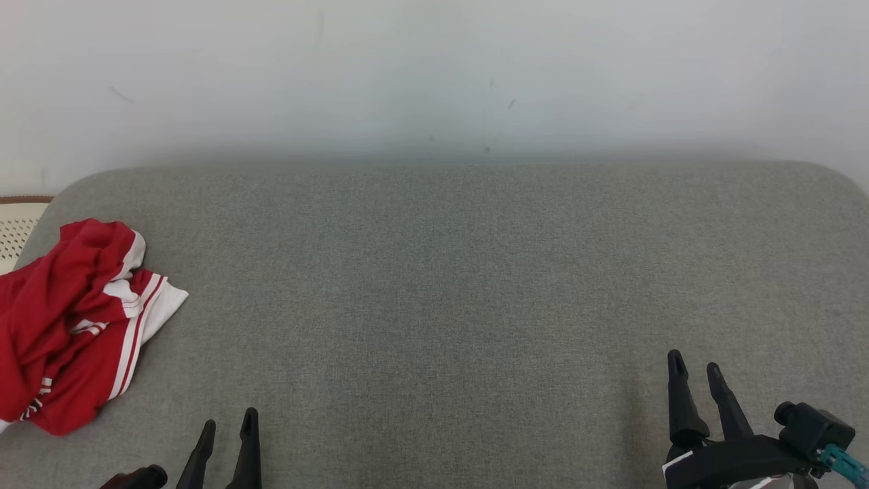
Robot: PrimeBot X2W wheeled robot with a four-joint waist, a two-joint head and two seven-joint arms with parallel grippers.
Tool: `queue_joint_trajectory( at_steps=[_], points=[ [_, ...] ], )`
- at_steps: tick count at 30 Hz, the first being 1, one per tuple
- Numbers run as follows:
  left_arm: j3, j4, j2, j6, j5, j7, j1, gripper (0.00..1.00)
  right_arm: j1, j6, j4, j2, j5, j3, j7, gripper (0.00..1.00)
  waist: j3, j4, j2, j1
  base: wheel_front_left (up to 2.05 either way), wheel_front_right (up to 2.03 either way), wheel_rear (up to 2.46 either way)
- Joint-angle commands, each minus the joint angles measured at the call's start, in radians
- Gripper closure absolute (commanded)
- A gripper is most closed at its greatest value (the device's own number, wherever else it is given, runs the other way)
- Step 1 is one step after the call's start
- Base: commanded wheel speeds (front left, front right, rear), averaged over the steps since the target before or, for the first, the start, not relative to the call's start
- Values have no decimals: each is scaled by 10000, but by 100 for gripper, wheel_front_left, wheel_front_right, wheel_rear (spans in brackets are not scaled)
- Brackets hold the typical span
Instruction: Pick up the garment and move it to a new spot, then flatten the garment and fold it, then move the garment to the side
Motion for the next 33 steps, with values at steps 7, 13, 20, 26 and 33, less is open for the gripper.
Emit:
queue_joint_trajectory(
  at_steps=[7,13,20,26,33],
  points=[
    [-69,-161,9,304,1259,-267,-285,0,-210,3,-71,-162,-1013,304,-274,0,36,-58,0,0,0,0,0],
    [-156,-176,10,499,1962,-399,-404,0,-222,3,-62,-242,-1602,521,-426,0,35,-100,0,0,0,0,0],
    [-249,-210,70,772,2698,-557,-432,0,-189,3,9,-271,-2219,687,-579,0,17,-136,0,0,0,0,0],
    [-310,-220,144,937,3118,-648,-477,0,-185,3,55,-264,-2693,760,-689,0,13,-174,0,-1,0,0,0],
    [-394,-165,206,1065,3642,-786,-490,0,-163,3,76,-247,-3332,816,-819,0,-4,-234,0,-1,0,0,0]
  ],
)
